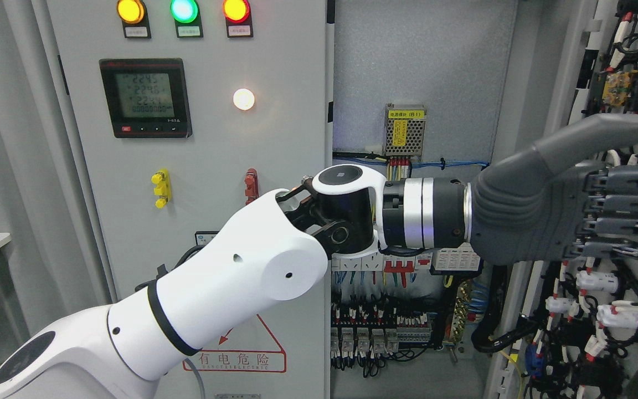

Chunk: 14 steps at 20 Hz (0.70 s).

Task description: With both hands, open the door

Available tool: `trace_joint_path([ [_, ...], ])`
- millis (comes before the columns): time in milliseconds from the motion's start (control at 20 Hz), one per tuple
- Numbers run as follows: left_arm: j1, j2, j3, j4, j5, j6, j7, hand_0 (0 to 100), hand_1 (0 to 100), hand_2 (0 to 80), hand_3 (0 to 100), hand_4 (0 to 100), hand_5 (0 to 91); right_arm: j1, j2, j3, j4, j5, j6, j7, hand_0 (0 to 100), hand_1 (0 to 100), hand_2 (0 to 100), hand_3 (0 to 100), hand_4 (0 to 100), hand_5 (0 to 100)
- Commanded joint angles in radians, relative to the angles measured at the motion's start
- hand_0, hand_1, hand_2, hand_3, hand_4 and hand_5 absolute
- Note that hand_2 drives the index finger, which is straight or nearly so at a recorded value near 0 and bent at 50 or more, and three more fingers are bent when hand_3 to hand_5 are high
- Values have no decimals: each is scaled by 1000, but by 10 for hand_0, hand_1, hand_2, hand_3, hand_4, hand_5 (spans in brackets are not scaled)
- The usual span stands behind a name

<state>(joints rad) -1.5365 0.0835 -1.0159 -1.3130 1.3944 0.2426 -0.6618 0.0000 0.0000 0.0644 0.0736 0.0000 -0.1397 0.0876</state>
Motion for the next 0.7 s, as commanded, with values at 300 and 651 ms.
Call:
trace_joint_path([
  [300,260,353,83,-395,-139,-2,13,295,0,27,27,37,0,-9,-2,0,2,15,0,0,219,0,0,0,0,0],
  [651,824,449,146,-445,-584,-2,25,295,0,26,27,37,0,-9,-2,0,0,15,0,0,218,0,0,0,0,0],
])
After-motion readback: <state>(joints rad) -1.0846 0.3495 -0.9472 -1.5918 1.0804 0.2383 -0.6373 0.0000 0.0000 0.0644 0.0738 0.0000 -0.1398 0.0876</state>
